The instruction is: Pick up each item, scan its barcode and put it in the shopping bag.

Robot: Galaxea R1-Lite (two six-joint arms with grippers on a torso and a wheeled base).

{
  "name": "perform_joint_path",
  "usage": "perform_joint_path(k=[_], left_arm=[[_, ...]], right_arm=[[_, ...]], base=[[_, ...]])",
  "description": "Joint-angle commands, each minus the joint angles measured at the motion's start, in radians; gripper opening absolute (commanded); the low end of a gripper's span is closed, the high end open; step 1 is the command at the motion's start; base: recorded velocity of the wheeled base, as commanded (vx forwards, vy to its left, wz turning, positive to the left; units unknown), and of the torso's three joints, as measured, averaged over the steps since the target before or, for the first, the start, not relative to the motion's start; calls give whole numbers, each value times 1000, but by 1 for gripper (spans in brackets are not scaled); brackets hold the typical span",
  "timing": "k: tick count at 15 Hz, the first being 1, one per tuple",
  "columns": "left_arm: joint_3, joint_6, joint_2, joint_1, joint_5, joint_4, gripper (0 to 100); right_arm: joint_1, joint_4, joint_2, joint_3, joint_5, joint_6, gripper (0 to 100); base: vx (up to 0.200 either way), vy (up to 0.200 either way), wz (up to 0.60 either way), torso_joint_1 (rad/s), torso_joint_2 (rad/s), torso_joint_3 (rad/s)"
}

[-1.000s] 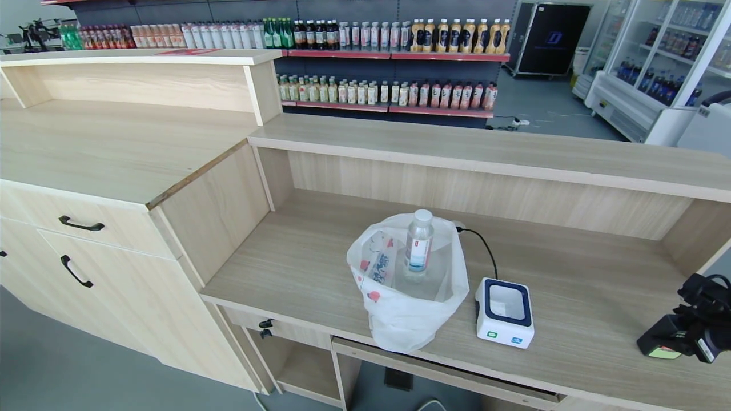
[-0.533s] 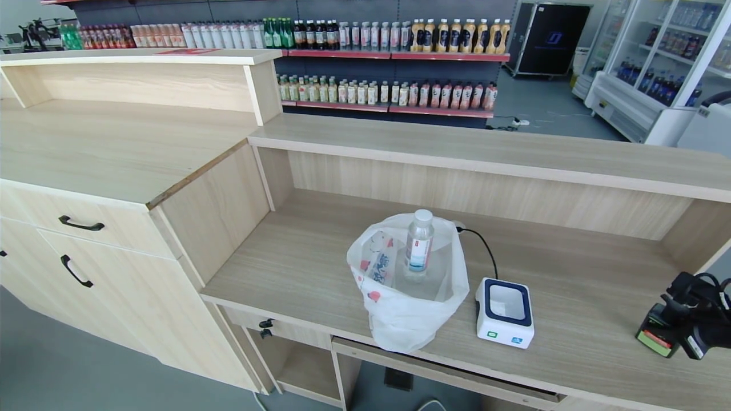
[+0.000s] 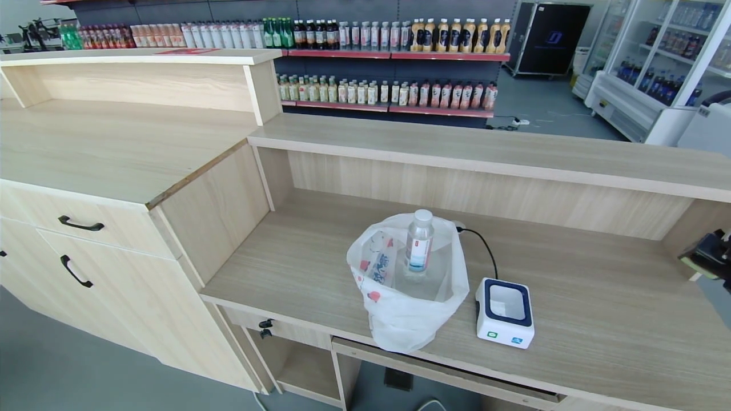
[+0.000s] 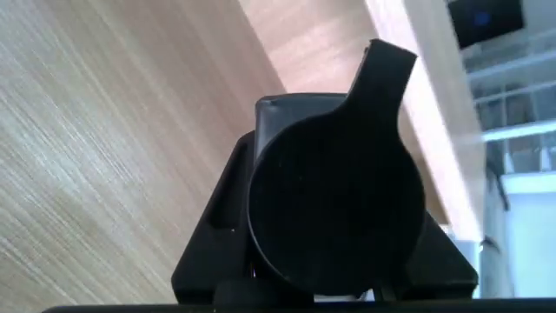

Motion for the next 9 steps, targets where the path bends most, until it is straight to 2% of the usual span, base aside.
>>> perform_joint_path(k=[1, 2, 3, 5, 6, 8, 9], left_arm=[[0, 0, 0, 0, 0, 0, 100], [0, 0, 0, 0, 0, 0, 100], [0, 0, 0, 0, 0, 0, 100], [0, 0, 0, 0, 0, 0, 100], [0, 0, 0, 0, 0, 0, 100], [0, 0, 0, 0, 0, 0, 100], [0, 0, 0, 0, 0, 0, 100]], right_arm=[[156, -10, -378, 169, 128, -165, 0], [212, 23, -421, 171, 128, -211, 0], [404, 101, -517, 172, 96, -375, 0], [561, 102, -564, 194, 48, -626, 0], [683, 104, -582, 203, 33, -837, 0], [832, 104, -569, 206, 24, -1116, 0], [881, 101, -559, 204, 24, -1205, 0]], base=[[0, 0, 0, 0, 0, 0], [0, 0, 0, 0, 0, 0], [0, 0, 0, 0, 0, 0], [0, 0, 0, 0, 0, 0], [0, 0, 0, 0, 0, 0], [0, 0, 0, 0, 0, 0], [0, 0, 0, 0, 0, 0]])
